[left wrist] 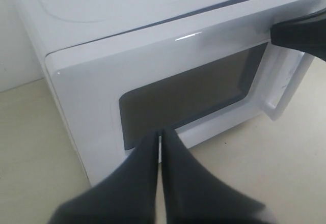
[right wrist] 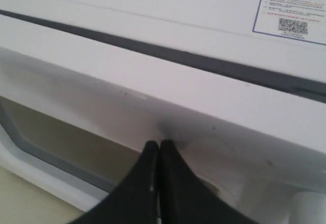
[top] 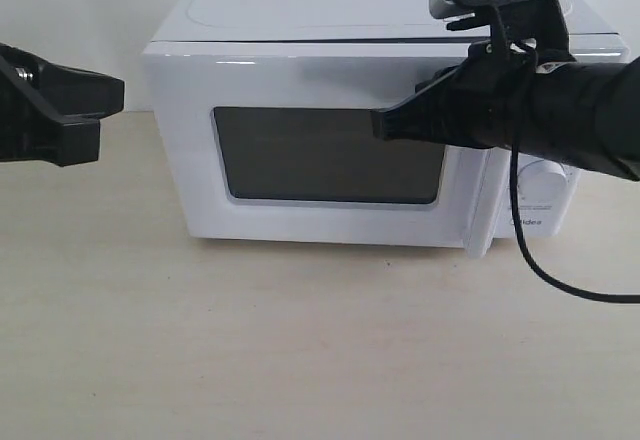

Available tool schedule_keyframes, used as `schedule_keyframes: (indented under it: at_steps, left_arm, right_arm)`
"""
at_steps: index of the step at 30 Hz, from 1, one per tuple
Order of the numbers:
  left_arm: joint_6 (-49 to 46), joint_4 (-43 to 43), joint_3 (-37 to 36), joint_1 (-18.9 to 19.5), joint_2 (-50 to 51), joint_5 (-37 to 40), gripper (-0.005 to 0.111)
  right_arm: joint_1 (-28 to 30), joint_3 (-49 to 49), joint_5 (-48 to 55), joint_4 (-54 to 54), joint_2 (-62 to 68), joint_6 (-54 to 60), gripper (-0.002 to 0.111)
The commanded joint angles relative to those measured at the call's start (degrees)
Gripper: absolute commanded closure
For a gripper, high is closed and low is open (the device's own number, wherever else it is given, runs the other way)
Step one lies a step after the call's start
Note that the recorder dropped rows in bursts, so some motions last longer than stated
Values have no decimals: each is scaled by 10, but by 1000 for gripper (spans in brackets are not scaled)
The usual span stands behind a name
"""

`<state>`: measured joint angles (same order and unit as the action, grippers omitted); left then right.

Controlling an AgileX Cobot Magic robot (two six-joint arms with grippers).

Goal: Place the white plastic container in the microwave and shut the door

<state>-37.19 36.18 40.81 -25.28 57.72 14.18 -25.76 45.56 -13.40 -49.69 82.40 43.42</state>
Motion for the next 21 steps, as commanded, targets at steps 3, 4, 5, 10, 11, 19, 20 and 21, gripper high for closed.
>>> schedule_keyframes:
  at_steps: [3,4,5,10,11,19,20,21]
  left_arm:
    - [3,-3,-2,0,-2,-9,102]
    - [3,-3,-2,0,-2,-9,102]
    - [1,-3,-2,0,-2,-9,102]
    - [1,-3,-2,0,-2,-16,102]
    - [1,-3,-2,0,-2,-19,102]
    - [1,-32,-2,0,-2,-24,102]
    - [1,-45,-2,0,-2,-24,102]
    - [1,-46,-2,0,-2,-21,102]
  right_arm:
    - [36,13,-50,-15,4,7,109]
    - [36,13,-52,-15,4,7,109]
    - [36,14,-52,-15,4,7,109]
    - [36,20,-49,-14,4,14,109]
    - [35,20,-45,-14,3,18,109]
    - [-17,2,58,-9,-44,51,109]
    - [-37,-10,52,-9,-60,51,109]
    - [-59,-25,41,-14,-78,43,109]
